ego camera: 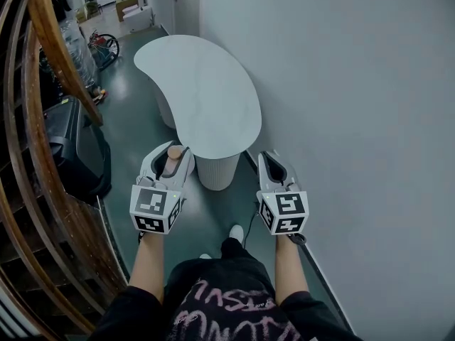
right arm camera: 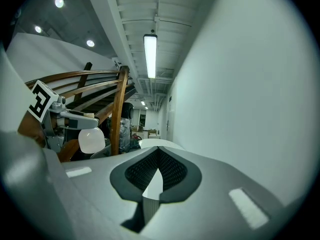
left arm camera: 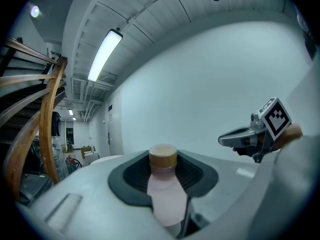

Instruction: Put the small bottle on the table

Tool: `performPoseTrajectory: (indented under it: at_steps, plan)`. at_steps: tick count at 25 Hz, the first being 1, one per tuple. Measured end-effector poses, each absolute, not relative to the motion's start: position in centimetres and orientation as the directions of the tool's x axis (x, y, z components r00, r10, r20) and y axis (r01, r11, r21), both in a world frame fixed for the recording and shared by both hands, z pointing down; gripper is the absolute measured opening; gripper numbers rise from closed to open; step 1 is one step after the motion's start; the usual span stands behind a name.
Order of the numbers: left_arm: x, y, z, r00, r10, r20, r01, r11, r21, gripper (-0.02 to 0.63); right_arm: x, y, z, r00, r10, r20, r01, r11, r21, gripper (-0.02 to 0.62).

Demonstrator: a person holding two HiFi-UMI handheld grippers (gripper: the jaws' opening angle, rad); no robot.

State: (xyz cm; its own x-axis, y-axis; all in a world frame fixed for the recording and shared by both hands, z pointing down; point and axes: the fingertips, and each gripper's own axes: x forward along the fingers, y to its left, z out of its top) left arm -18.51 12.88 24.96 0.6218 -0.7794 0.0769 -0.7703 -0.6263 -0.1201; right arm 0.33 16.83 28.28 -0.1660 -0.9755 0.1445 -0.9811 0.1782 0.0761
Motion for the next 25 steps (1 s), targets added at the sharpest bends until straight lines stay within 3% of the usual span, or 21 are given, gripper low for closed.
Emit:
performPoseTrajectory:
  at_steps: [25]
  plan:
    - [-17.3,9.8,26.3,0.626,-0.774,0.099,-0.762,-0.634,-0.136,0.134,1.3,13.6,29.2,-0.168,-0.976,0.142,-0.981,0.179,0.076,0.011]
